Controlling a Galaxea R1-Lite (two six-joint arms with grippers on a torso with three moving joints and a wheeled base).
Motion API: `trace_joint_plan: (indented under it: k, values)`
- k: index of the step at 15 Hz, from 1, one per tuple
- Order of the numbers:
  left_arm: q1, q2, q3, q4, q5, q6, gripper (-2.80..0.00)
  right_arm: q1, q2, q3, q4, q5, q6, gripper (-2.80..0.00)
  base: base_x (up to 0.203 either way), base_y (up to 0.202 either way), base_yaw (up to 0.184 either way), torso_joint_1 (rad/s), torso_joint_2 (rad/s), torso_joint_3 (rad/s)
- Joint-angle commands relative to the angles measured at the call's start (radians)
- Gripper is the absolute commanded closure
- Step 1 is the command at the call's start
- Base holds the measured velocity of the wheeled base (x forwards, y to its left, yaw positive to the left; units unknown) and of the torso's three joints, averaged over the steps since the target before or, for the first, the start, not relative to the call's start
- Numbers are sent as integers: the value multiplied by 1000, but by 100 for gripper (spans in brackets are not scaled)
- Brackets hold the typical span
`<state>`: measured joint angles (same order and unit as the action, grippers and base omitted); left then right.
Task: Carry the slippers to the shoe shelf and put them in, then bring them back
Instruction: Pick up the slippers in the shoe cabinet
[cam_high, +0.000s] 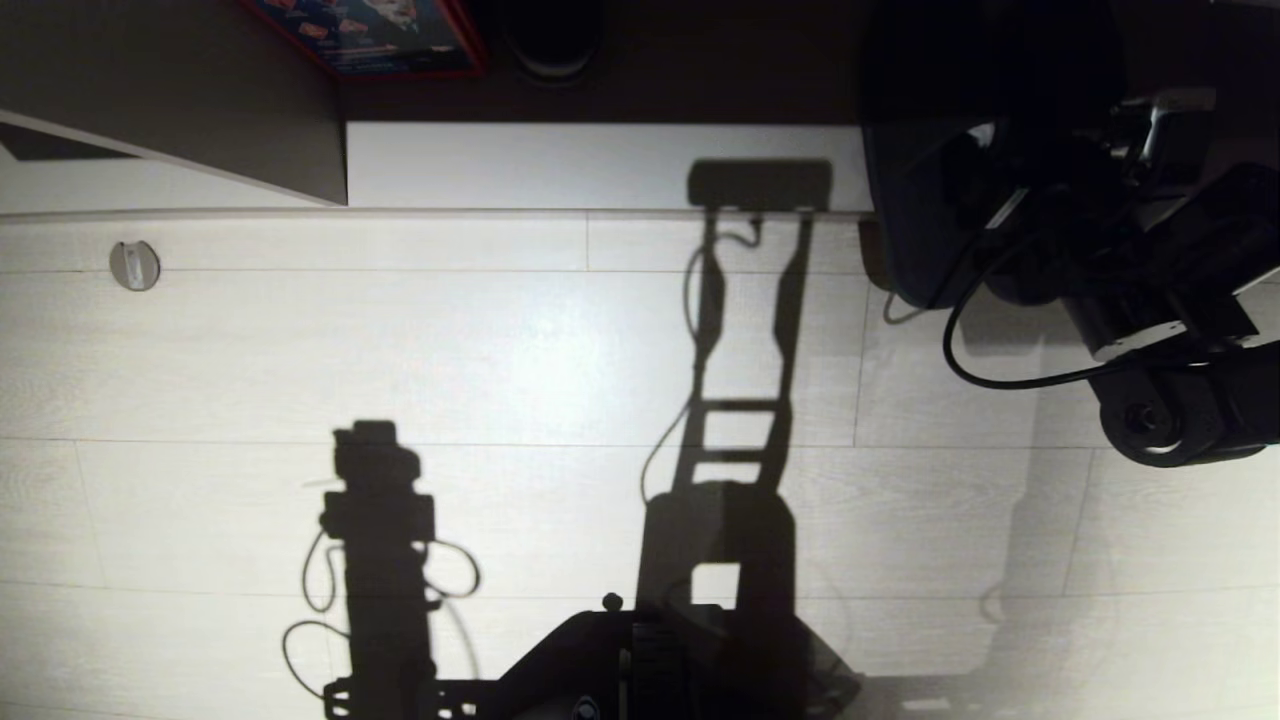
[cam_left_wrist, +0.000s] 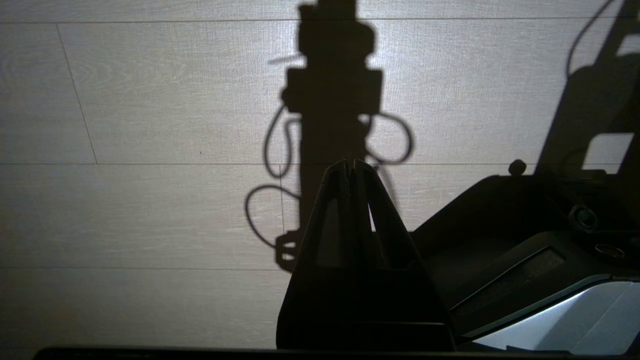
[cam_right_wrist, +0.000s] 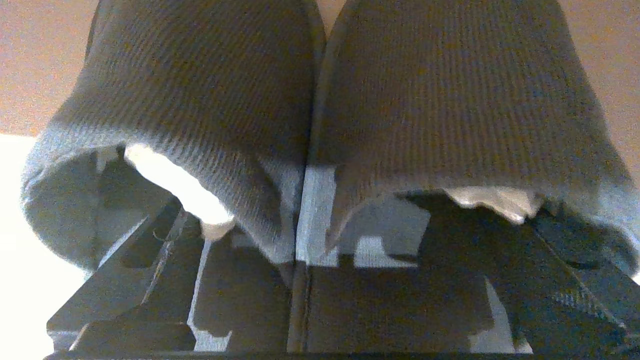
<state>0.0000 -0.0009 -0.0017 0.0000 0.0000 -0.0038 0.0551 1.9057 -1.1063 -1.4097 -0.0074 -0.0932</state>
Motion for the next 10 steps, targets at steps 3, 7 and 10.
trace_joint_plan:
  k: [3, 7, 10]
  values:
    - [0, 1, 2, 0, 0, -1, 0, 0, 21, -35, -8, 0, 0, -280, 0, 0, 0, 0, 0, 0]
    - [0, 1, 2, 0, 0, -1, 0, 0, 39, -69, -8, 0, 1, -280, 0, 0, 0, 0, 0, 0]
    - [0, 1, 2, 0, 0, -1, 0, 0, 41, -73, -8, 0, 3, -280, 0, 0, 0, 0, 0, 0]
